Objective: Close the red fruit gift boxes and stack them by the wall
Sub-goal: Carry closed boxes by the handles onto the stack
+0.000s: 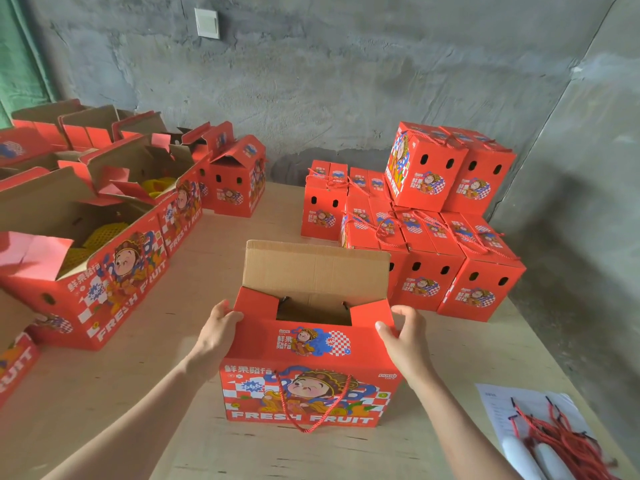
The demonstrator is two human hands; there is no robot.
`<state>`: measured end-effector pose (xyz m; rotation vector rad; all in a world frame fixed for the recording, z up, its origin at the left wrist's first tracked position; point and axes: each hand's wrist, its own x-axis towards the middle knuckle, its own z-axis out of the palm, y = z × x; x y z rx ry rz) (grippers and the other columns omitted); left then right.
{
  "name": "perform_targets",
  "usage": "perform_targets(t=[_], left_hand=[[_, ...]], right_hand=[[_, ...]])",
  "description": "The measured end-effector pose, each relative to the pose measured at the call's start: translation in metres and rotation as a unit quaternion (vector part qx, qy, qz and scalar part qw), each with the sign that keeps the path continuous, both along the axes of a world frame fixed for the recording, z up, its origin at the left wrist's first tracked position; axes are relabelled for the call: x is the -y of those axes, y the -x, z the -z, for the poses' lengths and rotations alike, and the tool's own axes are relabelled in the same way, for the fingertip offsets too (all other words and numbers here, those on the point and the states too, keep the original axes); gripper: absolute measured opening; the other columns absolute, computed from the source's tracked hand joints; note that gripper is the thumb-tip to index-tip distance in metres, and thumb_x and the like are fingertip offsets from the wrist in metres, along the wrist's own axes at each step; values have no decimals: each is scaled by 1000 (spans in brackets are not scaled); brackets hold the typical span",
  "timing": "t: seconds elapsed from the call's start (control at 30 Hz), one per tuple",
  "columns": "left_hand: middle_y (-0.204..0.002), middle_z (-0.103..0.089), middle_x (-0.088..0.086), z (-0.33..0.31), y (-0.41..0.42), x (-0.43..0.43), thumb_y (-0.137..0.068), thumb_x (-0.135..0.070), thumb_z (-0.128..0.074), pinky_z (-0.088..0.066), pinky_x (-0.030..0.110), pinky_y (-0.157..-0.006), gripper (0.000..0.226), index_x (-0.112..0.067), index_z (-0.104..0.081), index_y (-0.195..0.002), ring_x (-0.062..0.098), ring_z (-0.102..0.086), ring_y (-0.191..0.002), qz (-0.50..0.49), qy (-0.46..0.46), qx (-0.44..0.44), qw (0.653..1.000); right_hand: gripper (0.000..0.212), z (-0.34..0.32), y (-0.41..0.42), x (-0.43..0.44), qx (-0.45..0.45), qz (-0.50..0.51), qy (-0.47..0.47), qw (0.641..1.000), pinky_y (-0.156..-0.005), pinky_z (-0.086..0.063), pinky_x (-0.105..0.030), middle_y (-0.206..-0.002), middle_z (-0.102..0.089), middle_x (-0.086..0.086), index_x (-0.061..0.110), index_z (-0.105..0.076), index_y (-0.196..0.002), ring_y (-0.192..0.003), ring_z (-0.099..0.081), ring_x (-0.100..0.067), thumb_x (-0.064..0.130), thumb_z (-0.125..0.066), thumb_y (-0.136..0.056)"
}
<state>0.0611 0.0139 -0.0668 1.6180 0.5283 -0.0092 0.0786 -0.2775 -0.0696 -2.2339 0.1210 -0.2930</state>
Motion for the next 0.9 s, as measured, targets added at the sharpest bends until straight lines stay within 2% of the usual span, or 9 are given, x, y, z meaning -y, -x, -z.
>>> perform_targets(t=[0.07, 0.2, 0.43, 0.53, 0.6, 0.67, 0.77, 0.83, 0.9], left_hand=[[-93, -68, 12, -1, -1, -1, -101, -19, -36, -50, 29, -53, 31, -23, -48, -130, 23, -65, -66, 31, 15, -23, 999], [-81, -69, 11, -3, -2, -1, -103, -17, -32, -52, 32, -57, 26, -32, -52, -96, 22, -67, -62, 69, -8, -7, 998], [-88, -67, 12, -3, 0, 0, -102, -14, -32, -55, 41, -72, 21, -21, -50, -110, 27, -65, -73, 80, -81, 29, 993], [-106, -65, 13, -2, 0, 2, -102, -20, -34, -54, 38, -79, 34, -13, -41, -135, 29, -65, -88, 92, -145, 26, 985], [-138, -48, 17, -1, -2, 1, -102, -24, -37, -47, 39, -93, 53, -11, -19, -150, 34, -55, -115, 89, -213, 22, 973], [-154, -24, 16, 0, -1, 2, -101, -22, -39, -36, 43, -107, 66, -13, 1, -152, 35, -36, -135, 78, -234, 52, 968], [-158, -12, 15, -1, 3, 4, -99, -14, -41, -28, 45, -112, 75, -16, 14, -150, 33, -22, -142, 74, -247, 99, 961], [-158, -9, 15, -2, 6, 5, -97, -8, -43, -25, 45, -112, 79, -16, 15, -150, 32, -18, -144, 70, -266, 144, 951], [-158, -11, 12, -3, 9, 5, -94, -6, -50, -26, 46, -111, 83, -16, 9, -151, 30, -19, -144, 64, -303, 187, 932]], right_hand=[[57, -2, 0, 1, -96, -21, -62, 993, -112, -29, -35, -153, -28, -10, 10, -28, -146, -139, -30, -23, 23, -52, -97], [60, -3, -5, 0, -158, -66, -77, 982, -118, -20, -40, -160, -11, -2, 19, -11, -153, -146, -16, -19, 27, -41, -102], [85, -13, -23, 2, -149, -96, -73, 981, -114, -21, -28, -160, -8, 0, 20, 3, -153, -146, -14, -15, 4, -54, -92], [87, -8, -21, 0, -103, -74, -84, 988, -98, -30, -11, -158, -19, -5, 20, 0, -153, -143, -23, -17, -1, -56, -90], [89, -4, -19, 1, -64, -66, -83, 992, -100, -30, -17, -153, -30, -8, 21, -2, -153, -140, -29, -20, 2, -61, -88], [91, -4, -18, 2, -35, -73, -94, 992, -106, -34, -29, -146, -38, -9, 25, -12, -152, -136, -36, -22, 4, -68, -84], [63, -4, -17, 1, -11, -86, -117, 989, -102, -43, -44, -131, -52, -5, 30, -46, -126, -122, -50, -25, 7, -77, -76], [49, -4, -15, 1, -12, -91, -123, 988, -99, -37, -32, -127, -54, 1, 30, -50, -107, -121, -48, -19, 16, -82, -73], [52, -6, -13, 1, -23, -106, -135, 985, -100, -28, -26, -132, -48, 4, 27, -50, -106, -126, -41, -15, 34, -85, -67]])
